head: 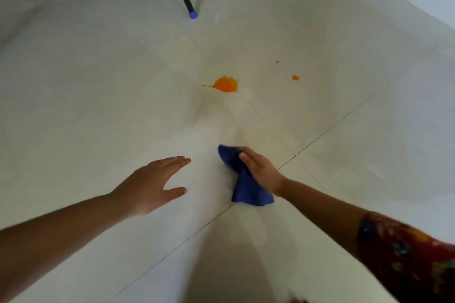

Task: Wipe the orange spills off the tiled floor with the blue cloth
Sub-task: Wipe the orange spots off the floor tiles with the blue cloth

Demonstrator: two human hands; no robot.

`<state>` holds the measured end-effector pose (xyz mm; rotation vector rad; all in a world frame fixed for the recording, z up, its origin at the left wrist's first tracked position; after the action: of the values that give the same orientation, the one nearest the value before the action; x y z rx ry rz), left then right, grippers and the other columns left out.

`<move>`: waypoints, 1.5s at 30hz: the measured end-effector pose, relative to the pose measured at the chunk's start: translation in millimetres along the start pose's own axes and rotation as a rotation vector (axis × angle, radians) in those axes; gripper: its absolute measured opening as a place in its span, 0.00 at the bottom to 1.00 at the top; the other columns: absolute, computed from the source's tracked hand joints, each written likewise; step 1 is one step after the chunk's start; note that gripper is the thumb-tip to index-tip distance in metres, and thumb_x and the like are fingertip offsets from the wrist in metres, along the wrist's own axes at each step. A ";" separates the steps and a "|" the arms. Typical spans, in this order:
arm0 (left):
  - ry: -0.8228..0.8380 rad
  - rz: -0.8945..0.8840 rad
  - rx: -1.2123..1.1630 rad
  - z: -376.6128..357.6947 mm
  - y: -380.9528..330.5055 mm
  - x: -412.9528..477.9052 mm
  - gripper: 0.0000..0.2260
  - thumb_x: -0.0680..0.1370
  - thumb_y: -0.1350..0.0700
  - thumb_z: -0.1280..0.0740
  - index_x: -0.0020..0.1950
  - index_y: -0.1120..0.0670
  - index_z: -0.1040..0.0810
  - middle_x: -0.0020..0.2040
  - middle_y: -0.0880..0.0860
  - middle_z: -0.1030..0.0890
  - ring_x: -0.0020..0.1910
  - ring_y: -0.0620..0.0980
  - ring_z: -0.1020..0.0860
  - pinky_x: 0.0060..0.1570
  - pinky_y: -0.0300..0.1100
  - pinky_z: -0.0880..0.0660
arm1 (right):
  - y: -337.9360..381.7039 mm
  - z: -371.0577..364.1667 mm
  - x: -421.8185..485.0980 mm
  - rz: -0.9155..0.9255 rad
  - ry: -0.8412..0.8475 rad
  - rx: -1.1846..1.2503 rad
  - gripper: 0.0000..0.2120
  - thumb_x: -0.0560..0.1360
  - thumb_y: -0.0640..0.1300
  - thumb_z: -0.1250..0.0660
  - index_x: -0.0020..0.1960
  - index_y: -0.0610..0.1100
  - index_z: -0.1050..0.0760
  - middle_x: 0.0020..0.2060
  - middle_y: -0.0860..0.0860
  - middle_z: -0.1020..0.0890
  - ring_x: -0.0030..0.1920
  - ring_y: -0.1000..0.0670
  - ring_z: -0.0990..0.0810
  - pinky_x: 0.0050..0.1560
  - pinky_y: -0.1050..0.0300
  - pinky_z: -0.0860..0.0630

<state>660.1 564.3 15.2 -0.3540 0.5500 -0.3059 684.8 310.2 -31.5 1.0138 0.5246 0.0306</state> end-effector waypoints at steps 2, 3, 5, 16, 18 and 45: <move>-0.043 -0.010 -0.069 3.5 4.6 -1.2 0.29 0.78 0.43 0.38 0.76 0.38 0.47 0.76 0.37 0.44 0.74 0.40 0.43 0.70 0.38 0.43 | 29.5 9.3 -12.1 -0.155 -0.009 0.391 0.14 0.84 0.52 0.50 0.65 0.53 0.30 0.60 0.51 0.21 0.58 0.49 0.22 0.60 0.55 0.26; -0.058 -0.018 -0.103 4.2 7.2 -1.0 0.28 0.79 0.43 0.38 0.76 0.39 0.46 0.76 0.37 0.44 0.74 0.41 0.42 0.70 0.38 0.42 | 45.3 14.5 -18.2 -0.184 -0.030 0.493 0.14 0.84 0.53 0.50 0.64 0.52 0.31 0.59 0.49 0.21 0.57 0.49 0.22 0.57 0.55 0.24; -0.077 -0.022 -0.164 2.5 5.9 1.2 0.28 0.79 0.43 0.38 0.76 0.40 0.45 0.76 0.39 0.42 0.74 0.43 0.41 0.69 0.39 0.41 | 70.8 27.2 -28.0 -0.200 -0.063 0.603 0.16 0.83 0.54 0.50 0.65 0.51 0.32 0.61 0.48 0.22 0.60 0.47 0.22 0.57 0.54 0.24; -0.242 -0.043 -0.515 28.3 -1.4 32.0 0.21 0.78 0.46 0.36 0.71 0.42 0.34 0.72 0.40 0.34 0.69 0.41 0.33 0.63 0.36 0.37 | 103.0 111.0 1.1 -0.196 -0.363 0.826 0.21 0.83 0.54 0.48 0.73 0.49 0.35 0.69 0.49 0.26 0.67 0.46 0.27 0.62 0.43 0.27; -0.263 0.013 -0.574 30.9 5.0 35.9 0.20 0.78 0.46 0.35 0.69 0.41 0.32 0.70 0.40 0.31 0.67 0.41 0.31 0.60 0.37 0.35 | 93.1 112.2 17.9 -0.197 -0.374 1.032 0.20 0.83 0.52 0.48 0.72 0.49 0.33 0.67 0.48 0.24 0.65 0.44 0.24 0.56 0.43 0.24; -0.211 0.255 -0.263 38.2 -100.7 247.8 0.29 0.79 0.45 0.39 0.78 0.47 0.46 0.79 0.47 0.48 0.78 0.48 0.50 0.73 0.49 0.46 | -48.8 255.0 142.9 -0.391 -0.546 0.042 0.41 0.78 0.52 0.38 0.79 0.53 0.62 0.79 0.54 0.59 0.78 0.49 0.60 0.75 0.38 0.59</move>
<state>863.3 390.9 -25.5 -0.5572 0.4221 0.0515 909.7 117.3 -22.9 0.8974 0.2127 -0.5919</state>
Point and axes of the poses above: each hand's wrist, its own x-axis towards the middle knuckle, its own z-axis out of the back of the hand, y = z × x, the point moved 4 cm from there along x, towards the middle knuckle
